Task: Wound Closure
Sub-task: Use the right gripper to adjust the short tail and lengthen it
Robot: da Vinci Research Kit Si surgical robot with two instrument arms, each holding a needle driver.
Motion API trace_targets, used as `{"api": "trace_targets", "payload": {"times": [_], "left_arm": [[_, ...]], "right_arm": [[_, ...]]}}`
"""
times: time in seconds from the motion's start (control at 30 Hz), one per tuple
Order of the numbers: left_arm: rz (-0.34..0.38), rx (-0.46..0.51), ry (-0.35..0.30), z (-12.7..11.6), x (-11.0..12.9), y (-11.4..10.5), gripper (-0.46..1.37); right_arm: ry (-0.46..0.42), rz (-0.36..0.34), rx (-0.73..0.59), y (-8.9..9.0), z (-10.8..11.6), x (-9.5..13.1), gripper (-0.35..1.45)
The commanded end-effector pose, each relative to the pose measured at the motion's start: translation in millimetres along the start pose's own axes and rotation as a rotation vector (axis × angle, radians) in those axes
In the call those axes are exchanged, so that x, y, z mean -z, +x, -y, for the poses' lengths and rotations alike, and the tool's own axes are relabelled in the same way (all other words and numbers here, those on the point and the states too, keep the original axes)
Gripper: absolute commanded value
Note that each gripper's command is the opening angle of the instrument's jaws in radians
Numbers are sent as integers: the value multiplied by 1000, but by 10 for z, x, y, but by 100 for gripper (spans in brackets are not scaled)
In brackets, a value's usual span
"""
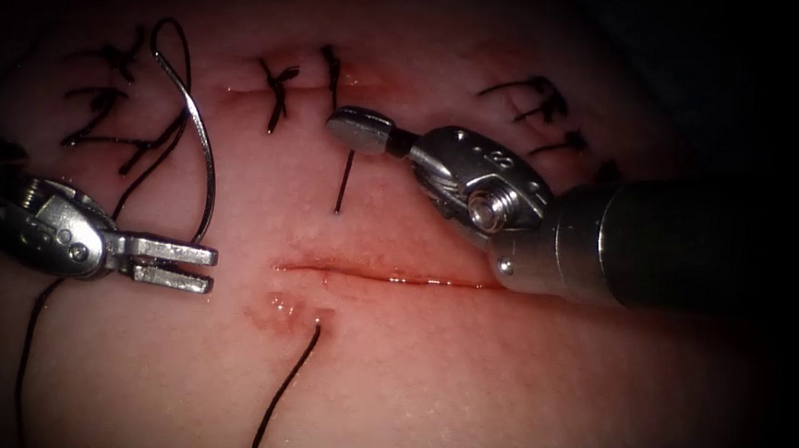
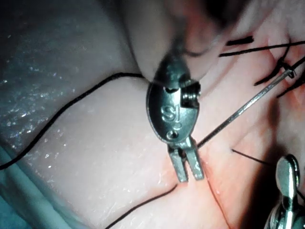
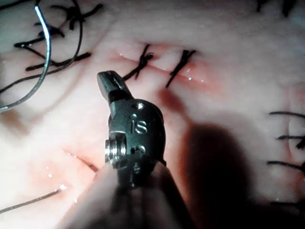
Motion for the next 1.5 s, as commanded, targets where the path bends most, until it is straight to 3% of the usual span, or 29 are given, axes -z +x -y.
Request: {"api": "trace_targets", "payload": {"times": [0.03,0.33,0.47,0.5,0.53,0.57,0.63,0.67,0.77,1.23,1.37,1.4,1.43,1.5], "left_arm": [[0,0,-3,0,0,0,-35],[0,0,-3,0,0,0,-35],[0,0,-3,0,0,0,-35],[0,0,-3,0,0,0,-35],[0,0,-3,0,0,0,-35],[0,0,-3,0,0,0,-35],[0,0,-3,0,0,0,-35],[0,0,-3,0,0,0,-35],[0,0,-3,0,0,0,-35],[-1,3,-5,2,1,1,-35],[-3,4,-3,4,1,1,-35],[-3,5,-3,4,1,1,-35],[-3,5,-3,4,1,1,-35],[-3,5,-3,4,1,1,-35]], "right_arm": [[-1,-5,-3,1,0,0,-35],[-3,-3,0,6,3,1,-35],[35,-30,62,4,3,1,-35],[35,-34,77,1,4,0,49],[35,-34,77,1,4,0,49],[35,-41,80,-1,4,0,100],[35,-99,89,-5,4,-2,138],[36,-129,89,-5,4,-1,142],[42,-224,85,-6,2,3,124],[115,-212,185,-5,-10,38,94],[137,-169,272,-6,-12,50,72],[154,-153,299,-6,-13,53,62],[177,-132,326,-7,-13,57,40],[194,-116,340,-8,-13,60,26]]}}
